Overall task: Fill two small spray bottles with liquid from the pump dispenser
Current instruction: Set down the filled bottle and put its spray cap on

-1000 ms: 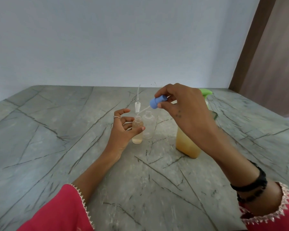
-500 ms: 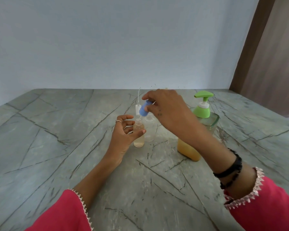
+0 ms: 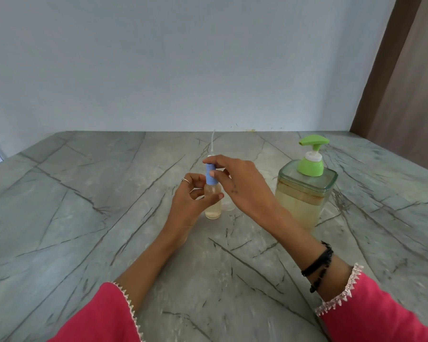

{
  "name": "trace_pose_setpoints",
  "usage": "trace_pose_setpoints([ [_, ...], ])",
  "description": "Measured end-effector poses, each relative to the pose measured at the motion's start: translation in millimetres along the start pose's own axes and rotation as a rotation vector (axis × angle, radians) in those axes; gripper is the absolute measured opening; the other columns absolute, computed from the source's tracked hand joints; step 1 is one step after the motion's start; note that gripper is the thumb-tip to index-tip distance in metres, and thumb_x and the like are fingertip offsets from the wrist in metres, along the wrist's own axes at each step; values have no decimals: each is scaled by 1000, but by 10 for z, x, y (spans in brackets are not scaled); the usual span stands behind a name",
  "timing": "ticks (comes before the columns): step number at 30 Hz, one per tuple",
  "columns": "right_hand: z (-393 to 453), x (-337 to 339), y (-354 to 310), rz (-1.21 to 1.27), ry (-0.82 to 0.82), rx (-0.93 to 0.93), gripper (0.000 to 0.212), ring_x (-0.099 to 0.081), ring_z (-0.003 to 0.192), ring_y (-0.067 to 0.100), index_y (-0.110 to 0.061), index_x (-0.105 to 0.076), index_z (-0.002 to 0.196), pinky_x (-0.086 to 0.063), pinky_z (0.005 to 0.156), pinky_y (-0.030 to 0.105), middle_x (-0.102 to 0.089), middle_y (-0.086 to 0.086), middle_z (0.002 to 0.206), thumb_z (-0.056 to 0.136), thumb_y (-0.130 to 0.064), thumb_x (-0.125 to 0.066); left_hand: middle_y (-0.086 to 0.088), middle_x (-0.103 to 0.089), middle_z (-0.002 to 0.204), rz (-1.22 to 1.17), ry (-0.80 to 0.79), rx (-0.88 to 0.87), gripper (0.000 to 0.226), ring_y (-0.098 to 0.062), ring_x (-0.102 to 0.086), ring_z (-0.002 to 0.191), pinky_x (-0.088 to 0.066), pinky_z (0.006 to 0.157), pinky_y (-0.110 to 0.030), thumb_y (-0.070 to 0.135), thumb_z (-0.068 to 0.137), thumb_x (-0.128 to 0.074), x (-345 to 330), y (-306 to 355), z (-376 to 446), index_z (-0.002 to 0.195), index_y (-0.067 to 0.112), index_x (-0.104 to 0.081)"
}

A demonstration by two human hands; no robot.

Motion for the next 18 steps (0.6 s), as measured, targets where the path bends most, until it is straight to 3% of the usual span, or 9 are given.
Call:
trace_pose_setpoints([
  [3, -30, -14, 28, -10, 9, 20, 31, -61, 81, 6, -21, -59, 125, -41, 65, 10, -67, -2, 112, 98, -13, -46, -4, -66, 93, 0, 1, -1, 34, 1, -66, 72, -48, 62, -9, 6, 74, -74, 9, 9, -1, 102, 7, -55],
  [5, -46, -11, 64, -1, 29, 16, 32, -51, 65, -3, -23, -58, 126, -32, 59, 5, -66, -7, 112, 98, -14, -45, -5, -66, 93, -6, 0, 4, 33, 0, -66, 71, -48, 62, -9, 5, 72, -74, 13, 11, 2, 98, 10, -55],
  [9, -66, -20, 86, 28, 39, 38, 31, -52, 71, -2, -24, -56, 127, -42, 68, 15, -66, -7, 116, 98, -18, -47, -5, -66, 94, -15, 2, 12, 34, 0, -67, 72, -49, 63, -9, 4, 71, -75, 16, 13, 5, 96, 14, -53],
  [12, -59, 5, 117, 56, 72, 16, 32, -52, 57, -3, -25, -48, 126, -38, 59, 18, -66, -10, 108, 95, -24, -54, -4, -66, 93, -16, 8, 15, 37, 1, -68, 72, -49, 62, -9, 3, 71, -75, 19, 14, 5, 97, 16, -51],
  [15, -69, 21, 163, 63, 121, -52, 51, -52, 69, 3, -23, -35, 126, -36, 58, 15, -58, -12, 94, 87, -36, -66, -4, -66, 95, 0, 14, 5, 39, -4, -69, 78, -51, 65, -11, 4, 71, -75, 22, 10, 16, 98, 15, -50],
  [18, -87, -32, 183, 111, 113, -95, 67, -53, 82, 9, -28, -28, 128, -39, 65, 20, -50, -12, 103, 79, -47, -70, -5, -65, 100, 22, 29, -2, 39, -13, -67, 88, -54, 76, -20, 8, 73, -74, 41, -5, 21, 103, 11, -49],
])
Point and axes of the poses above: each hand's wrist, its own z-axis towards the middle knuckle, its own x-axis out of the back of the hand, y = z × x, the point moved 8 cm from there along z, towards the middle knuckle
